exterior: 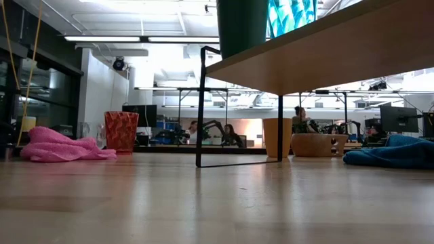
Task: Stack small to large cups/mugs on shelf
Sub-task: Put the red cup on the shelf
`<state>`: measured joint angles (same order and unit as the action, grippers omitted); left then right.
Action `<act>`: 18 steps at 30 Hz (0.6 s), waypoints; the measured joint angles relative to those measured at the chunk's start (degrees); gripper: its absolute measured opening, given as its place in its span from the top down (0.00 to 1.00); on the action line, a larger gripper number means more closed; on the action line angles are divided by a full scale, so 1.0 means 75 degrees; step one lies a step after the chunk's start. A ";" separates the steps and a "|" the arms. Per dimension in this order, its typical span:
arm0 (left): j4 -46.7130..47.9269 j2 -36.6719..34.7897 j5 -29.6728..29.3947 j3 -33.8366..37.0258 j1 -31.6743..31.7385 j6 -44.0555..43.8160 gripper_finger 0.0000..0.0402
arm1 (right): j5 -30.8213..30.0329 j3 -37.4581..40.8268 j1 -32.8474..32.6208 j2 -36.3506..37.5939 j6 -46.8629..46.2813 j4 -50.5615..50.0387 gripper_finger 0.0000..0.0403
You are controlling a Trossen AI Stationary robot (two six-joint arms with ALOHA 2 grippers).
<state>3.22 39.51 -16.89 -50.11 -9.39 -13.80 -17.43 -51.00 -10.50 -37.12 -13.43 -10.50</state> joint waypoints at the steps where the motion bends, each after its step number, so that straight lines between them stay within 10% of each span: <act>1: 0.0003 0.0000 -0.0002 0.0000 0.0000 0.0002 1.00 | 0.0000 0.0000 0.0000 0.0000 0.0000 0.0000 1.00; 18: -0.0002 0.0000 -0.0005 0.0000 0.0000 0.0000 1.00 | 0.0003 0.0003 0.0000 0.0000 -0.0064 0.0000 1.00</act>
<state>3.20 39.51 -16.93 -50.11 -9.39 -13.80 -17.41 -50.98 -10.50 -37.12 -13.91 -10.50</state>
